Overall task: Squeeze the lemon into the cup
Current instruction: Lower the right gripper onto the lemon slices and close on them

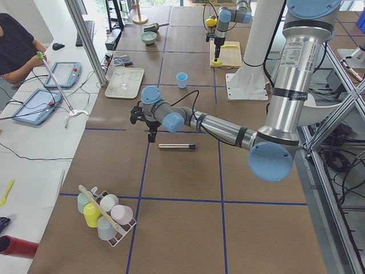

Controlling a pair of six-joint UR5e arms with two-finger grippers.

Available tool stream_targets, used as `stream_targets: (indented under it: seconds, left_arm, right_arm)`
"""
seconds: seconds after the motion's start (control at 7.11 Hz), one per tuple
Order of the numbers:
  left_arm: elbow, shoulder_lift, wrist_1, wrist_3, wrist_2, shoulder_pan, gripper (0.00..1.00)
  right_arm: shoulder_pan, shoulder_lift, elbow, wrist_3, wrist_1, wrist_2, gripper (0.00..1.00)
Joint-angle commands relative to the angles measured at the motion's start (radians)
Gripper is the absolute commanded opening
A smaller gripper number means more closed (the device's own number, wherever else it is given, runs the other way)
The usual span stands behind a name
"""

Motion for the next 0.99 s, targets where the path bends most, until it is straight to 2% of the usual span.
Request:
stream_targets:
  seconds: [0.0, 0.84]
  left_arm:
    - [0.001, 0.000, 0.000, 0.000, 0.000, 0.000, 1.00]
    - [0.001, 0.000, -0.002, 0.002, -0.002, -0.001, 1.00]
  right_arm:
    - [-0.022, 0.002, -0.018, 0.000, 0.000, 0.000, 1.00]
    - [-0.021, 0.017, -0.034, -0.006, -0.002, 0.001, 1.00]
